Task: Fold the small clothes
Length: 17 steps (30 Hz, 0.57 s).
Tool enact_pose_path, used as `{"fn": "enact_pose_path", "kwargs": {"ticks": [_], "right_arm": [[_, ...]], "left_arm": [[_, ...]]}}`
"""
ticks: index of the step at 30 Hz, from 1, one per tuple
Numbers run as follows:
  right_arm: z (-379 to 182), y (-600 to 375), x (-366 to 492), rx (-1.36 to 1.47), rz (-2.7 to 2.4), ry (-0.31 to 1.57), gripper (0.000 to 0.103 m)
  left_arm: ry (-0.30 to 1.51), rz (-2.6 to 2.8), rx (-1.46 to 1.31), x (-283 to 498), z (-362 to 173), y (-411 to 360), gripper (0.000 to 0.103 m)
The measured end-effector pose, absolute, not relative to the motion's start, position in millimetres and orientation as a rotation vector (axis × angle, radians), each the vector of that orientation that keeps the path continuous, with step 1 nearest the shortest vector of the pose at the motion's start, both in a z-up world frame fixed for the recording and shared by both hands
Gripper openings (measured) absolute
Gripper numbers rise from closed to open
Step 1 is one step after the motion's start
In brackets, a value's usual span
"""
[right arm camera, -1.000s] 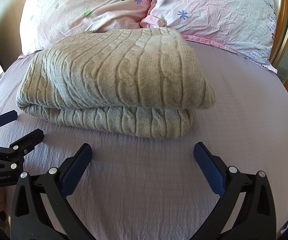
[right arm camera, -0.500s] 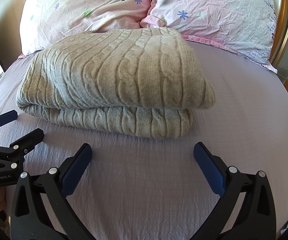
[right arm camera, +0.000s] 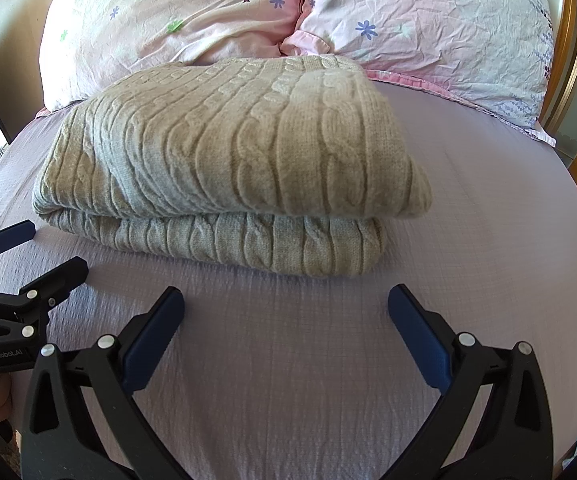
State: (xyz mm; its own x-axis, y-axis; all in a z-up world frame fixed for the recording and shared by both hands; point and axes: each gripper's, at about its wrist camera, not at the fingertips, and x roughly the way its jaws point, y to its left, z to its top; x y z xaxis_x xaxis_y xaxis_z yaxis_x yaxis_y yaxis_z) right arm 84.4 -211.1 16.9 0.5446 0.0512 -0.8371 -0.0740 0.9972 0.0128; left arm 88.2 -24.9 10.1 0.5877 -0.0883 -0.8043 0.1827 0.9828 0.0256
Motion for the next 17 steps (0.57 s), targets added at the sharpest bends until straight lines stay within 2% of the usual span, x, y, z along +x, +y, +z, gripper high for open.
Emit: {"fn": "enact_pose_path", "kwargs": {"ticks": [17], "right_arm": [[17.3, -211.0, 84.3, -0.025, 0.074, 0.993, 0.101]], "left_arm": [[0.930, -0.160, 0.110, 89.3, 11.2, -26.7, 0.102]]}}
